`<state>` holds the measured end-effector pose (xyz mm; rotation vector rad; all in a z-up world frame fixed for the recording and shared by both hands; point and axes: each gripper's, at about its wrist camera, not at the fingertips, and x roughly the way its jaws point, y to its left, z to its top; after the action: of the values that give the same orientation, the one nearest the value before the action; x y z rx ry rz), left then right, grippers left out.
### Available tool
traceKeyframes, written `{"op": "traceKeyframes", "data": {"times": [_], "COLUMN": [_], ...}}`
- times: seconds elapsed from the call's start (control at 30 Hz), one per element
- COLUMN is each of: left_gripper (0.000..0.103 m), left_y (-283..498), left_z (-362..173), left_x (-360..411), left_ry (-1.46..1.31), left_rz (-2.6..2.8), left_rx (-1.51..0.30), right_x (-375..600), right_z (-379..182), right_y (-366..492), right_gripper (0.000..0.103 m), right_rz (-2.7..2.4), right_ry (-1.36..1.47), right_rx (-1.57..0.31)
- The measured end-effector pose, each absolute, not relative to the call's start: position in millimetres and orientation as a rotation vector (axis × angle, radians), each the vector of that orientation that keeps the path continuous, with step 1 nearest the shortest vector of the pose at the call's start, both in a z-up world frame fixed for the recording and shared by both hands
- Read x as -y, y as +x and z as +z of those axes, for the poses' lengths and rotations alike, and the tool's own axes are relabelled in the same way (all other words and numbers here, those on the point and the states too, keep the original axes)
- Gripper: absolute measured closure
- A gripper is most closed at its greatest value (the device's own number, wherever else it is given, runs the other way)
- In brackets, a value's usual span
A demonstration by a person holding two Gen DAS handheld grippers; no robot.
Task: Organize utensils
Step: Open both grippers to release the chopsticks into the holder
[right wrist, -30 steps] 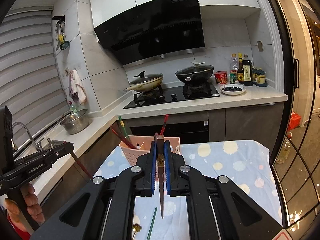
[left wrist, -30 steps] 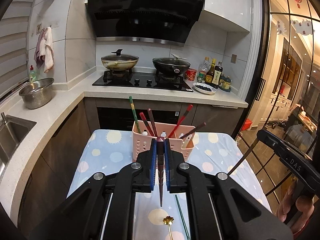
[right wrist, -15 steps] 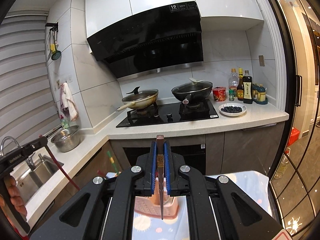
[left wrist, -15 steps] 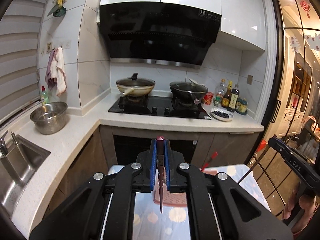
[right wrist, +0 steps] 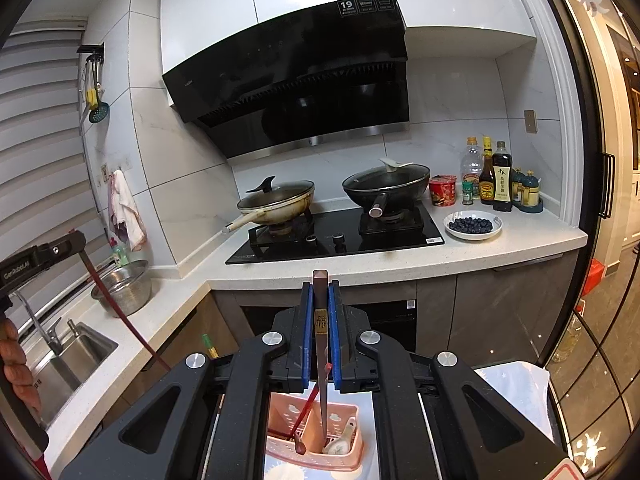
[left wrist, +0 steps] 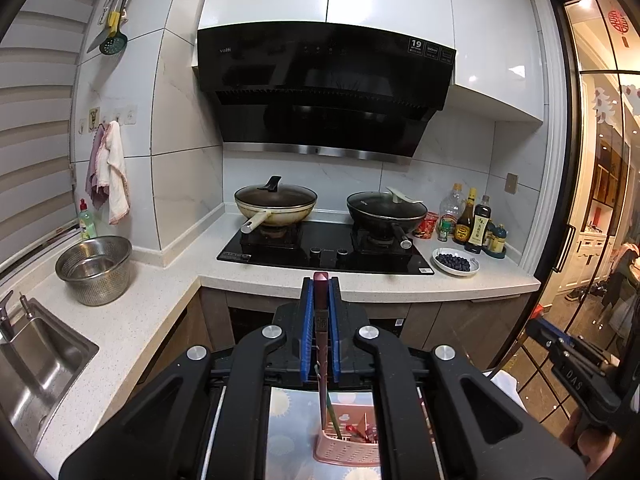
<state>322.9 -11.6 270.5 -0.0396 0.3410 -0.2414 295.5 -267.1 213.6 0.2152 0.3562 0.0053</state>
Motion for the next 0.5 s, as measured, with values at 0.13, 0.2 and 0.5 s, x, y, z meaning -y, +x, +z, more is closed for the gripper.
{"op": "traceKeyframes", "data": {"times": [0.13, 0.2, 0.5], "left_gripper": [0.096, 0.096, 0.096], "left_y": [332, 336, 357], "left_z": [259, 252, 215], "left_x": [19, 23, 37], "left_ry": [-0.037, -0.034, -0.028], "left_rz": [-0.262, -0.271, -0.290], "left_rx": [-0.354, -0.365, -0.445], "right_x": [263, 261, 253], "right_z": [203, 196, 172], "right_y": [303, 306, 315], "right_gripper": [0.096, 0.096, 0.096], "right_rz": [0.013, 0.017, 0.028], "right_ry": [0.209, 0.207, 0.195], "right_rx": [-0.382, -0.398, -0.450]}}
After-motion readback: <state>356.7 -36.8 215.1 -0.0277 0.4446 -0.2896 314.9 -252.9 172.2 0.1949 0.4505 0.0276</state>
